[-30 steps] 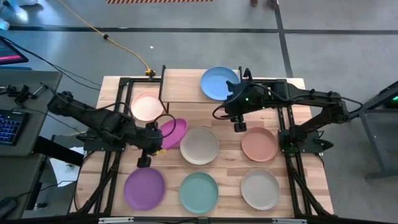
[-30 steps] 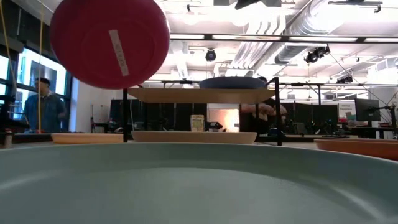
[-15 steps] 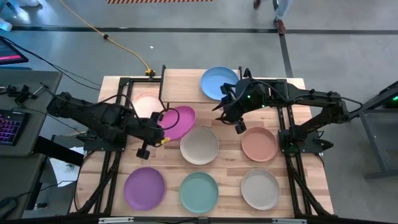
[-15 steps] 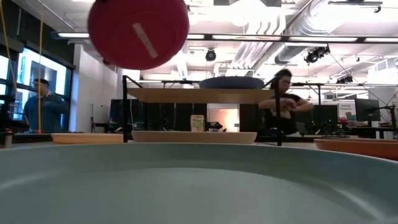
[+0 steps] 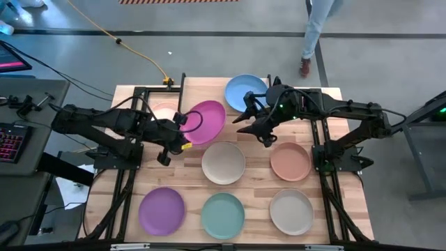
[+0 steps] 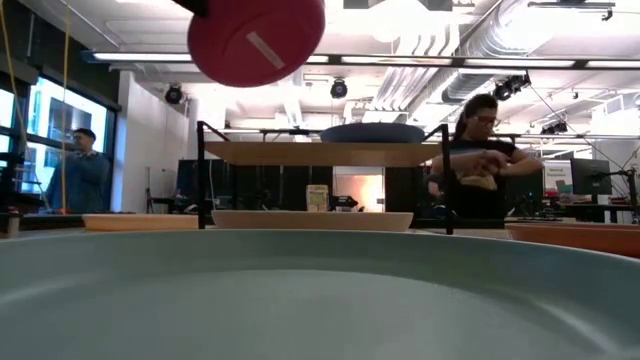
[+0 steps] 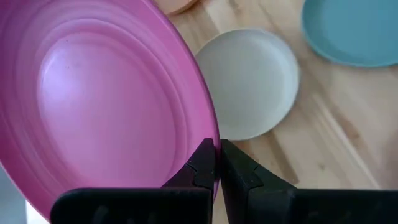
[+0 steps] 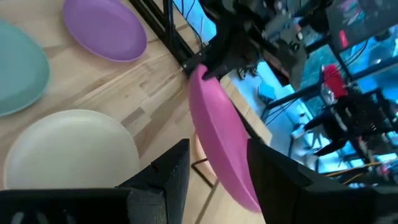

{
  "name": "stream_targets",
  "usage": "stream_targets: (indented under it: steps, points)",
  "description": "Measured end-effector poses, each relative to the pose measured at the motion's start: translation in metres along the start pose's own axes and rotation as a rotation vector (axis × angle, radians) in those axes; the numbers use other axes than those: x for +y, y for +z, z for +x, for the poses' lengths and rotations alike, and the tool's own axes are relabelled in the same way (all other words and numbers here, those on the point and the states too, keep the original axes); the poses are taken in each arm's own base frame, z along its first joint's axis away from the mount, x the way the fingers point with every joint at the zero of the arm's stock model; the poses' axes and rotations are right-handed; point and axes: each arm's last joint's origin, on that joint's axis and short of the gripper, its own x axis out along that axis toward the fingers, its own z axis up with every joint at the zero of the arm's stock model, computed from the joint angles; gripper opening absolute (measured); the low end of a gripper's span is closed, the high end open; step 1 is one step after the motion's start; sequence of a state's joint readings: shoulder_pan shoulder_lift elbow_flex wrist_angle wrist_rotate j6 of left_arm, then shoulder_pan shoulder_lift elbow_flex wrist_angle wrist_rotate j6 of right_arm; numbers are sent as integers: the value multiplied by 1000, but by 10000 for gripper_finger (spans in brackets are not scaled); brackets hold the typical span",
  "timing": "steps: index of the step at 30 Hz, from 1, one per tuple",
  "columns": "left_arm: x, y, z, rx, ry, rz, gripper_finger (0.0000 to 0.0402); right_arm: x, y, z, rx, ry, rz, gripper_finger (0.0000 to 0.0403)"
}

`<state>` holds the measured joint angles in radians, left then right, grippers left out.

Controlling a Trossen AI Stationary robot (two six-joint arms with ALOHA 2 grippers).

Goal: Place and stack plates onto a shelf
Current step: Stack the pink plate on top of the blue plate on the shelf

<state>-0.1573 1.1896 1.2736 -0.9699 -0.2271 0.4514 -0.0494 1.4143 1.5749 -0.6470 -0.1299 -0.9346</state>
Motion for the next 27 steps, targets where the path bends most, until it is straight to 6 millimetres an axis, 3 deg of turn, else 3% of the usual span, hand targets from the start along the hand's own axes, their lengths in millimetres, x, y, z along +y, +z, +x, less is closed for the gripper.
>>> stream_targets:
  steps: [5,15,27]
  points:
    - [8,-2,9,25,-1,-27,0,-2,-2,6,2,-2,-72,148]
    - [9,2,37,82,-77,23,0,2,-12,38,46,49,-80,149]
    - [11,1,41,100,-80,23,0,14,-25,68,127,163,-29,149]
